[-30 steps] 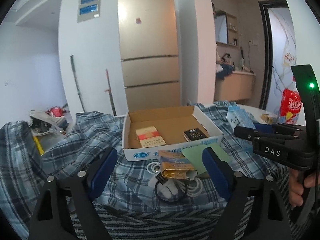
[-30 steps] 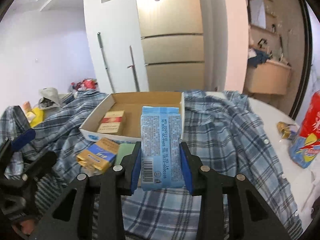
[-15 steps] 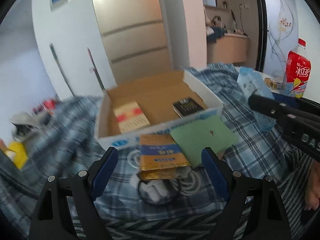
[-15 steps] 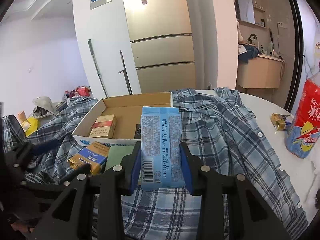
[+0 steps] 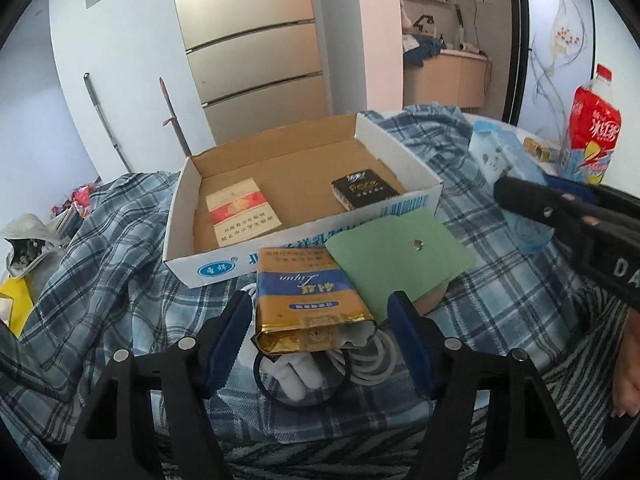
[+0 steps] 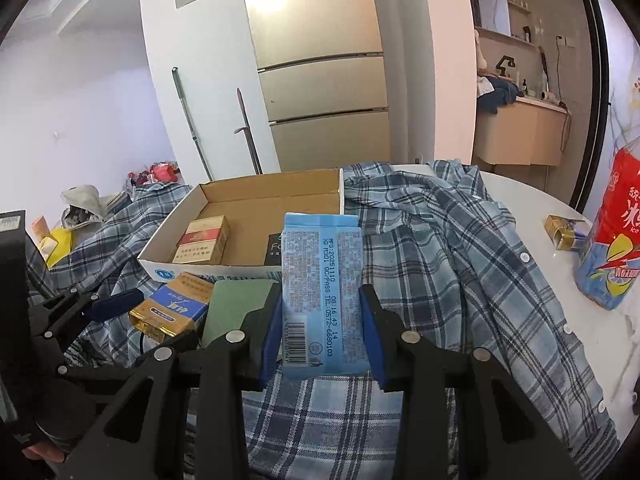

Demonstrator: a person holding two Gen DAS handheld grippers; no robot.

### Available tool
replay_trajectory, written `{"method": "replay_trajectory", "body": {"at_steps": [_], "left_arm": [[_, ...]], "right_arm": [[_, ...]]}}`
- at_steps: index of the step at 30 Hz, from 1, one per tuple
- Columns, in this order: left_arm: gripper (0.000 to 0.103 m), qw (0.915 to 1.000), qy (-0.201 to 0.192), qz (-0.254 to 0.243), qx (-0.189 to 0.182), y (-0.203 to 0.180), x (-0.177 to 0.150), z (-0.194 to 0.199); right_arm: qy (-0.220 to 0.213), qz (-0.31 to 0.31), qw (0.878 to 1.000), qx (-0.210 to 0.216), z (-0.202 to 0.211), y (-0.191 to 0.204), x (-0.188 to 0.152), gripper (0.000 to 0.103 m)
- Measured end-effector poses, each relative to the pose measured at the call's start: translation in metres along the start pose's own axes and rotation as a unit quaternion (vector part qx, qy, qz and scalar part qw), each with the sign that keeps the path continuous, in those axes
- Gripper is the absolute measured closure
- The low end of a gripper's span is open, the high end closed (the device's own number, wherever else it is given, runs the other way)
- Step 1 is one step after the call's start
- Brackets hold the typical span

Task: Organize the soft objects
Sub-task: 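Grasp the gold foil packet with the left gripper while the right holds the blue packet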

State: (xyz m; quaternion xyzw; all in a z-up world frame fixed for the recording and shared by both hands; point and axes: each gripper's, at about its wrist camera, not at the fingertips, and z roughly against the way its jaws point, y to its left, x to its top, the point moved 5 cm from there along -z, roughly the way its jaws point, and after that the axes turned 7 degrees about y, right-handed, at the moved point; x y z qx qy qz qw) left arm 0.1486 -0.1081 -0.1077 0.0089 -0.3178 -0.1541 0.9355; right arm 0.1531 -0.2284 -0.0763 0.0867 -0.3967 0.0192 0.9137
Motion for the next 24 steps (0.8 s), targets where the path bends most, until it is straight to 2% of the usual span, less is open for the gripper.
{"method": "replay_trajectory", "body": {"at_steps": [1,2,4,9,14,19,24], "left_arm": [[0.031,1.0,0.005,0.001,0.004,0.0,0.0,-0.002],[0.039,0.9999,0.009,0.002,0.007,0.001,-0.001,-0.004],[0.042,0.9999,0.013,0.005,0.006,0.002,-0.001,-0.006],[0.049,0.9998,-0.012,0.012,0.004,0.005,-0.002,0.004],[0.05,0.9968,-0.076,0.021,-0.009,0.008,-0.001,0.031],[0.05,0.9878,-0.153,0.028,-0.002,0.011,-0.003,0.063],[0.05,0.9815,-0.189,0.028,0.003,0.011,-0.003,0.079]], "right_arm": [[0.0,0.0,1.0,0.0,0.0,0.0,0.0,0.067],[0.0,0.0,1.0,0.0,0.0,0.0,0.0,0.067],[0.0,0.001,1.0,0.0,0.0,0.0,0.0,0.067],[0.0,0.003,1.0,-0.002,0.0,0.0,0.0,0.067],[-0.005,0.001,1.0,0.0,0.002,0.0,0.0,0.067],[-0.02,0.01,1.0,0.006,0.008,0.004,0.0,0.067],[-0.045,0.038,0.998,0.002,0.018,0.016,0.0,0.067]]}}
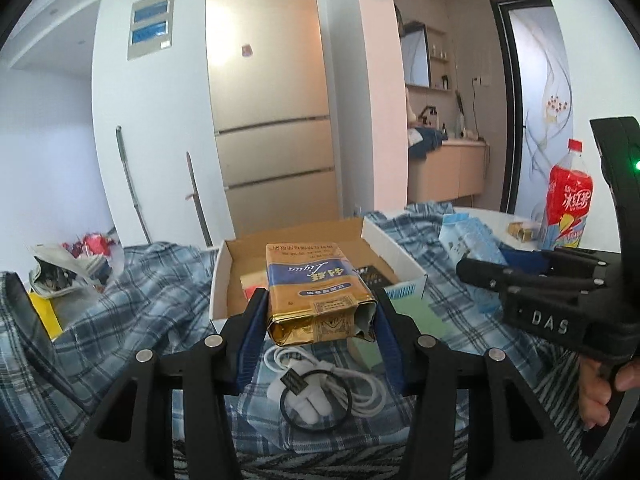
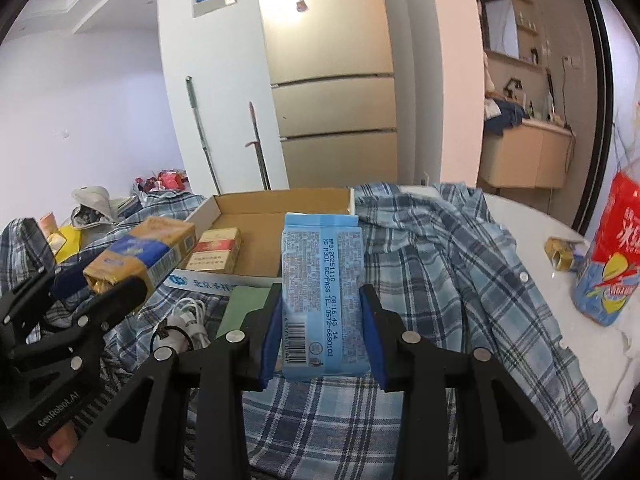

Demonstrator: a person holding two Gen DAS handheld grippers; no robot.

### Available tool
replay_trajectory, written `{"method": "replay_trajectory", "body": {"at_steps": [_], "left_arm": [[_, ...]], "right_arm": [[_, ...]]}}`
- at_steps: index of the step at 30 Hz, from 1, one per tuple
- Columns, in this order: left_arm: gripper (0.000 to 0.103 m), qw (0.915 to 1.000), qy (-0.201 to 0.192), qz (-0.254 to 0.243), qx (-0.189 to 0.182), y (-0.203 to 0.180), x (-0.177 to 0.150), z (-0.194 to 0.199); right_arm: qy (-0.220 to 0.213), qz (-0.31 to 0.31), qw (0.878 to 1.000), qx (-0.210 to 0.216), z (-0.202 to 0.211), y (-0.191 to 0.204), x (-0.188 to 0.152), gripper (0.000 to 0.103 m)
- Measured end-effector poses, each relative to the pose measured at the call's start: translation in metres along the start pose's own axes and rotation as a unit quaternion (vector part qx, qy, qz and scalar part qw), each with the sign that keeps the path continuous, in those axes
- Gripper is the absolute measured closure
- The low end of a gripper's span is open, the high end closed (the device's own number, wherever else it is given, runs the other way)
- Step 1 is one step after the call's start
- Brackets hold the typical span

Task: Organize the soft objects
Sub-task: 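Grasp the gold foil packet with the left gripper while the right holds the blue packet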

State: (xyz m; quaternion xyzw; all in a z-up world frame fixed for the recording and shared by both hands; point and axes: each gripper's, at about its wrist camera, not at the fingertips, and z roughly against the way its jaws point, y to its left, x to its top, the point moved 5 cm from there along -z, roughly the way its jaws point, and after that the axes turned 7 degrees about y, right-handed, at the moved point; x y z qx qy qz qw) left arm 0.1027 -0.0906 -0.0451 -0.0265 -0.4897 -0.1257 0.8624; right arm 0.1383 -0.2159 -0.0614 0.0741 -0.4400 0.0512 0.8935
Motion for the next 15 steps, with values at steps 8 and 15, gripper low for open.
{"method": "replay_trajectory", "body": {"at_steps": [8,15], "left_arm": [[0.05,0.9999,0.004,0.009,0.004,0.003,-0.0013,0.0006],[0.05,0.9999,0.003,0.01,0.006,0.0038,-0.0008,0.0014]], "right_arm": [[-0.013,0.022,1.0,-0.004,0.0044,0.0075,0.0003,0.067],[-0.012,0.022,1.0,-0.003,0.0037,0.0068,0.0002,0.067]]}}
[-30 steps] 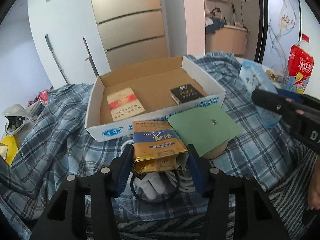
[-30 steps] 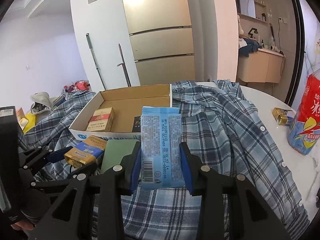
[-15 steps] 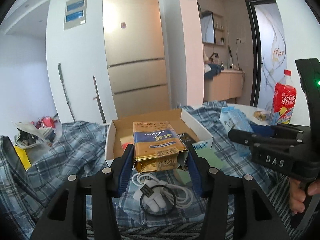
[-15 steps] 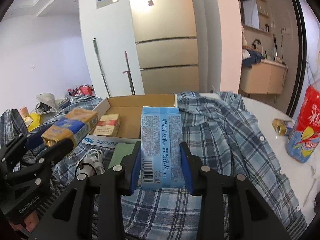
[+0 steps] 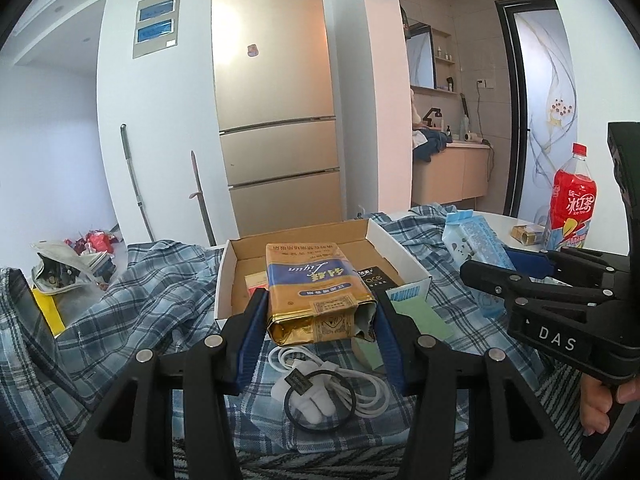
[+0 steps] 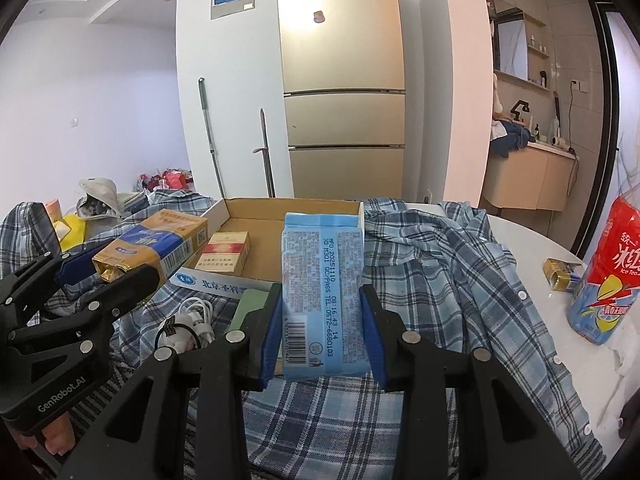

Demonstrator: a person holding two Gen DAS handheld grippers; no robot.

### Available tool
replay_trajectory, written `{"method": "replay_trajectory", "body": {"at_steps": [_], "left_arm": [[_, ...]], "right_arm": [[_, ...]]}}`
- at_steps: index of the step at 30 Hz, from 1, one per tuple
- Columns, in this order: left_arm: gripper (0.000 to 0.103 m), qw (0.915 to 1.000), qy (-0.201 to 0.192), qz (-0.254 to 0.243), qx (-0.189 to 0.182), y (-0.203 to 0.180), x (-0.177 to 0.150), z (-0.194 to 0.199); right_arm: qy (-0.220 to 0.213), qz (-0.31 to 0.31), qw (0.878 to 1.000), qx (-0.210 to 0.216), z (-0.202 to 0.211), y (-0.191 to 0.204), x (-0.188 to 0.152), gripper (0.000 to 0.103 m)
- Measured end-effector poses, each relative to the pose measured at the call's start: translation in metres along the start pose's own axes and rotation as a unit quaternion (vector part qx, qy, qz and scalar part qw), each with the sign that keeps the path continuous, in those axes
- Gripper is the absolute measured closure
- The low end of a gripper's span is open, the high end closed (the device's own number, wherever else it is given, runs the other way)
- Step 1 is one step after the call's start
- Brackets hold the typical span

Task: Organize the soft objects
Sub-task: 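Grasp the gold foil packet with the left gripper while the right holds the blue packet, then carry the gold packet and blue packet over the cardboard box with both grippers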

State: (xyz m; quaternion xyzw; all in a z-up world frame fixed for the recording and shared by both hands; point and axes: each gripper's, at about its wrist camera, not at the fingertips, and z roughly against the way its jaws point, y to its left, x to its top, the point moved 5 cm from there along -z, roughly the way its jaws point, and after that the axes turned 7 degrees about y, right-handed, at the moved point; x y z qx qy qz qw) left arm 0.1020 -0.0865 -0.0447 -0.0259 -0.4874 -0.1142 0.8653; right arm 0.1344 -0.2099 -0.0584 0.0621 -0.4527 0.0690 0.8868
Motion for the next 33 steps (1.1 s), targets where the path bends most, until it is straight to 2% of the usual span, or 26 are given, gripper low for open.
{"method": "replay_trajectory", "body": {"at_steps": [19,21,26,29,33], "left_arm": [[0.05,0.9998,0.001,0.013,0.013,0.006,0.0,-0.001],[0.05,0.9994,0.0,0.009,0.033,0.007,0.001,0.002],[0.05,0.9981,-0.029,0.003,0.054,0.008,0.015,0.027],[0.05,0.9962,-0.054,0.012,0.068,0.014,0.031,0.042],[0.05,0.9953,-0.072,0.021,0.061,0.019,0.052,0.056]], "right_arm": [[-0.003,0.007,1.0,0.0,0.002,0.002,0.002,0.067],[-0.001,0.008,1.0,-0.002,0.004,0.002,0.002,0.067],[0.004,0.014,1.0,-0.002,0.016,0.004,0.01,0.067],[-0.008,0.01,1.0,-0.003,0.029,0.003,0.021,0.067],[-0.02,0.014,1.0,-0.003,0.044,0.003,0.04,0.067]]}}
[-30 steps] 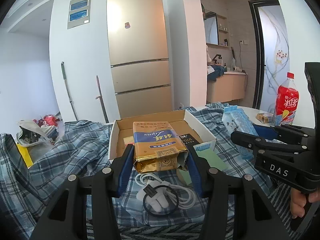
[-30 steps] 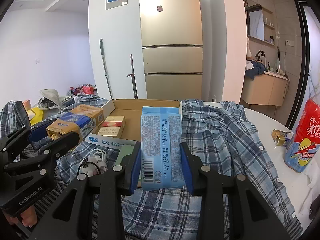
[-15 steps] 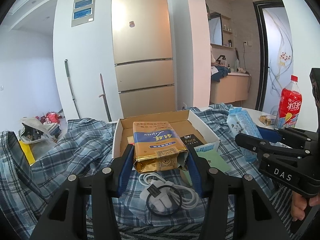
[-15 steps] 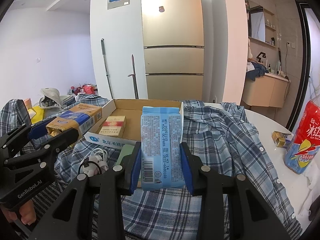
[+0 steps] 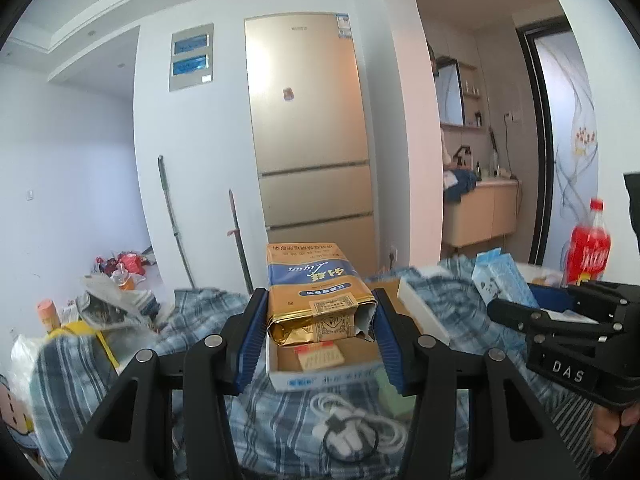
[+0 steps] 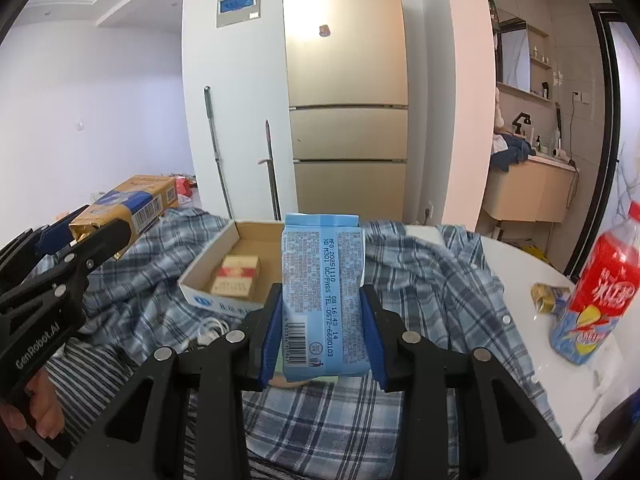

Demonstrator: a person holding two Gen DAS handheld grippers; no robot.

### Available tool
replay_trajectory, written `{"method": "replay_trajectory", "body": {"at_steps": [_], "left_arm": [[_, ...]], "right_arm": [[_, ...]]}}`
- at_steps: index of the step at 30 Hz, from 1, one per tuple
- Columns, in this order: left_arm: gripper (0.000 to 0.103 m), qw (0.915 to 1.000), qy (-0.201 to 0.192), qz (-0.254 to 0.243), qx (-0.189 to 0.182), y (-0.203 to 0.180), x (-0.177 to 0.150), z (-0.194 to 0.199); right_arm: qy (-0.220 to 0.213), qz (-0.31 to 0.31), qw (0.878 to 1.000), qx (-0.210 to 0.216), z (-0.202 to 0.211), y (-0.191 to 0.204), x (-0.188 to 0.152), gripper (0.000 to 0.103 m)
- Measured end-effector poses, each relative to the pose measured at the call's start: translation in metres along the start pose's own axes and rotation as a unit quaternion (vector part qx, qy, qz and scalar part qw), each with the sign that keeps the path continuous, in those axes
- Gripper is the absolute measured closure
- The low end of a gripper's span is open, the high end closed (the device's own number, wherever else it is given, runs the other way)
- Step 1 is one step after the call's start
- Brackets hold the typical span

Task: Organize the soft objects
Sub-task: 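Carry the gold packet and blue packet over the cardboard box with both grippers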

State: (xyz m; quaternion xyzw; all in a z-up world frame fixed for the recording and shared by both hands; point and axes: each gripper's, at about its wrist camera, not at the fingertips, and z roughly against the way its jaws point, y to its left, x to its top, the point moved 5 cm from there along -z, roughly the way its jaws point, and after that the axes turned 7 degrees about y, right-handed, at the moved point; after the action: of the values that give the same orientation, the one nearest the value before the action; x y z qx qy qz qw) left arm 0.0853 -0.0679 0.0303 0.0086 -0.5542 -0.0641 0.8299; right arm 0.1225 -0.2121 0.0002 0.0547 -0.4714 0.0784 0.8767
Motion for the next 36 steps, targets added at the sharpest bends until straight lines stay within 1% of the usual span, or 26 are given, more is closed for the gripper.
{"method": "replay_trajectory", "body": {"at_steps": [1,3,4,5,6,7,9,11,15,17,19,21,22,26,28,31,33,36], "left_arm": [[0.05,0.9999,-0.011,0.001,0.002,0.001,0.009,0.004],[0.05,0.9998,-0.019,0.005,-0.001,0.0,0.022,0.007],[0.05,0.9998,-0.017,0.01,-0.01,0.0,0.028,0.008],[0.05,0.9994,-0.01,0.02,-0.028,0.002,0.036,0.009],[0.05,0.9989,-0.008,0.029,-0.037,0.003,0.043,0.01],[0.05,0.9987,-0.012,0.033,-0.038,0.004,0.049,0.012],[0.05,0.9986,-0.023,0.034,-0.032,0.006,0.062,0.018],[0.05,0.9986,-0.029,0.033,-0.029,0.008,0.075,0.021],[0.05,0.998,-0.036,0.044,-0.026,0.011,0.097,0.018],[0.05,0.9972,-0.048,0.053,-0.023,0.013,0.109,0.017],[0.05,0.9959,-0.069,0.058,-0.01,0.014,0.119,0.017],[0.05,0.996,-0.075,0.05,-0.007,0.012,0.131,0.014],[0.05,0.9957,-0.076,0.052,-0.008,0.013,0.134,0.012],[0.05,0.9949,-0.086,0.053,0.002,0.015,0.14,0.005],[0.05,0.9951,-0.08,0.057,0.002,0.017,0.138,-0.003],[0.05,0.9969,-0.056,0.055,0.005,0.019,0.131,-0.023],[0.05,0.9979,-0.035,0.052,0.016,0.023,0.123,-0.039],[0.05,0.9989,0.017,0.04,0.016,0.026,0.112,-0.073]], "right_arm": [[-0.008,0.003,1.0,-0.008,0.004,0.0,0.007,0.067],[-0.02,-0.002,1.0,-0.007,0.01,-0.001,0.023,0.067],[-0.025,-0.006,1.0,-0.006,0.012,-0.002,0.031,0.067],[-0.031,-0.011,0.999,-0.006,0.014,-0.003,0.039,0.067],[-0.038,-0.015,0.999,-0.006,0.017,-0.004,0.047,0.067],[-0.047,-0.015,0.999,-0.002,0.019,-0.005,0.054,0.067],[-0.068,-0.01,0.998,0.005,0.027,-0.007,0.066,0.067],[-0.079,0.002,0.997,-0.014,0.029,-0.006,0.076,0.067],[-0.092,0.0,0.996,-0.016,0.027,-0.005,0.099,0.067],[-0.097,-0.006,0.995,-0.014,0.024,-0.004,0.113,0.067],[-0.104,0.006,0.995,-0.005,0.021,0.001,0.127,0.067],[-0.1,0.031,0.994,-0.009,0.016,0.007,0.135,0.067],[-0.101,0.032,0.994,-0.011,0.015,0.008,0.138,0.067],[-0.1,0.003,0.995,-0.012,0.002,0.005,0.148,0.067],[-0.099,-0.014,0.995,-0.015,-0.009,0.002,0.152,0.067],[-0.09,-0.031,0.995,-0.013,-0.028,0.0,0.149,0.067],[-0.078,-0.038,0.996,-0.016,-0.046,-0.003,0.143,0.067],[-0.051,-0.043,0.998,-0.018,-0.075,-0.005,0.128,0.067]]}}
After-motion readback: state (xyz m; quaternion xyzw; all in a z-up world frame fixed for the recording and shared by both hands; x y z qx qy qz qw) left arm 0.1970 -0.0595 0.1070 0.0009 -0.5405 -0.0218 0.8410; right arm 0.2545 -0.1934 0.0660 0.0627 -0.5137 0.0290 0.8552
